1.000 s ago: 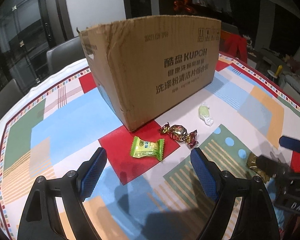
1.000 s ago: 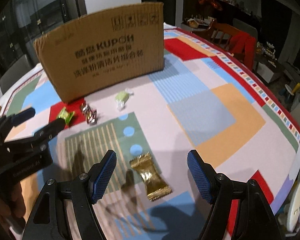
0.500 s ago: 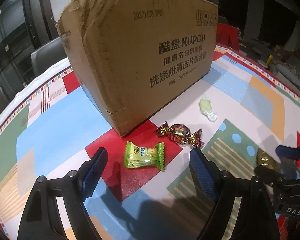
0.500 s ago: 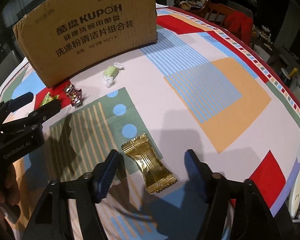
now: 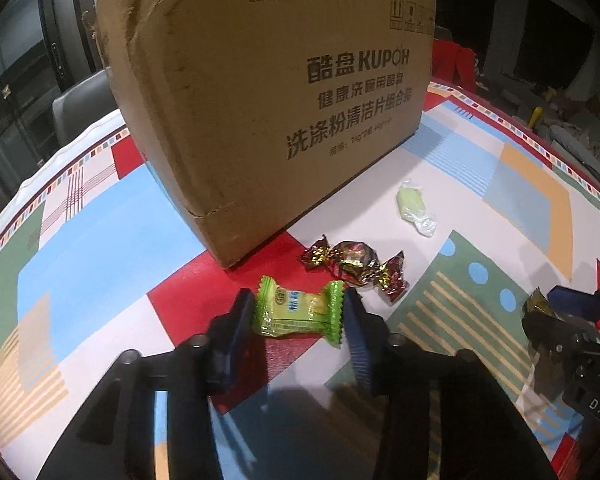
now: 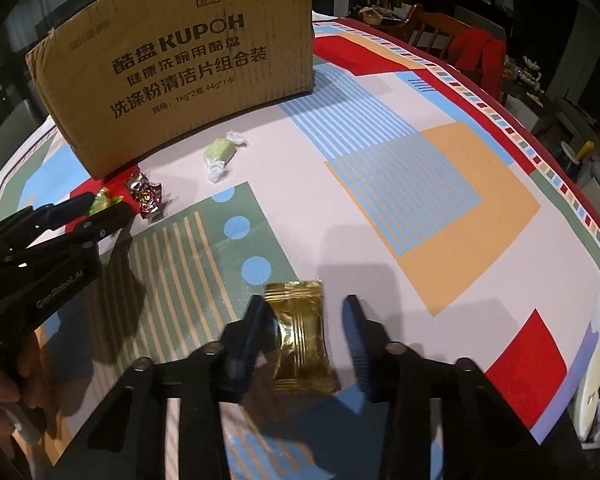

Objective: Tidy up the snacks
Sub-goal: 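Grasp the green-wrapped candy with the left tool while the right tool grasps the gold-wrapped candy, then lift both held candies and carry them over the cardboard box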

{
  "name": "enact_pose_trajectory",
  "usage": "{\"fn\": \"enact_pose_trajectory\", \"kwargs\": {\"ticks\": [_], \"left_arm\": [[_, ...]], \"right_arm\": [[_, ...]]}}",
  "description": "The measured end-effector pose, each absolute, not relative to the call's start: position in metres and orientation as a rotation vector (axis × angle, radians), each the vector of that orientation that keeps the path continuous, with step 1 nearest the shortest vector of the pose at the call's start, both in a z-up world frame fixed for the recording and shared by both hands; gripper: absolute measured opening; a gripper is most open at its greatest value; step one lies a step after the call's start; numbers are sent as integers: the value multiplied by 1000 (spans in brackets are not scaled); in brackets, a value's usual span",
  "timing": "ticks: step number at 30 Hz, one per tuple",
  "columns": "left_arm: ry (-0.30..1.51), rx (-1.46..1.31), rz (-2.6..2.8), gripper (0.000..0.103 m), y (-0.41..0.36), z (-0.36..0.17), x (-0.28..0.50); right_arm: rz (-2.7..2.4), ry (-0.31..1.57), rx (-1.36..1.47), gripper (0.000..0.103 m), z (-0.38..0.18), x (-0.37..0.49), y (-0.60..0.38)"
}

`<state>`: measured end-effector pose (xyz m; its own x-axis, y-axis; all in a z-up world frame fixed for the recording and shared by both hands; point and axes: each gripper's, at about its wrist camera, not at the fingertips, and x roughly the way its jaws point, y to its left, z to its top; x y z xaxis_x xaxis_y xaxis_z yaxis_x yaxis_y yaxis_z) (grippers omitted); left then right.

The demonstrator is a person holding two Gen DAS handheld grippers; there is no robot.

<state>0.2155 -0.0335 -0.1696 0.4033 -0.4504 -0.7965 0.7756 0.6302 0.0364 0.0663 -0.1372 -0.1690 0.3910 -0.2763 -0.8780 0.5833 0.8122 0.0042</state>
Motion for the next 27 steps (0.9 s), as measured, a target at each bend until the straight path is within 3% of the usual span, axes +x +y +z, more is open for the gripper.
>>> {"fn": "enact_pose_trajectory", "kwargs": {"ticks": [3, 6, 7, 27], "left_arm": [[857, 424, -831, 27, -34, -169, 214], [849, 435, -826, 24, -35, -169, 212], [853, 432, -827, 16, -35, -169, 211], [855, 384, -791, 13, -23, -158, 199]], "right_arm": [[-547, 1029, 341, 28, -169, 66, -138], [-539, 1023, 349, 25, -169, 65, -140], [-537, 1021, 350, 25, -169, 65, -140], [-484, 1020, 404, 22, -168, 64, -149]]}}
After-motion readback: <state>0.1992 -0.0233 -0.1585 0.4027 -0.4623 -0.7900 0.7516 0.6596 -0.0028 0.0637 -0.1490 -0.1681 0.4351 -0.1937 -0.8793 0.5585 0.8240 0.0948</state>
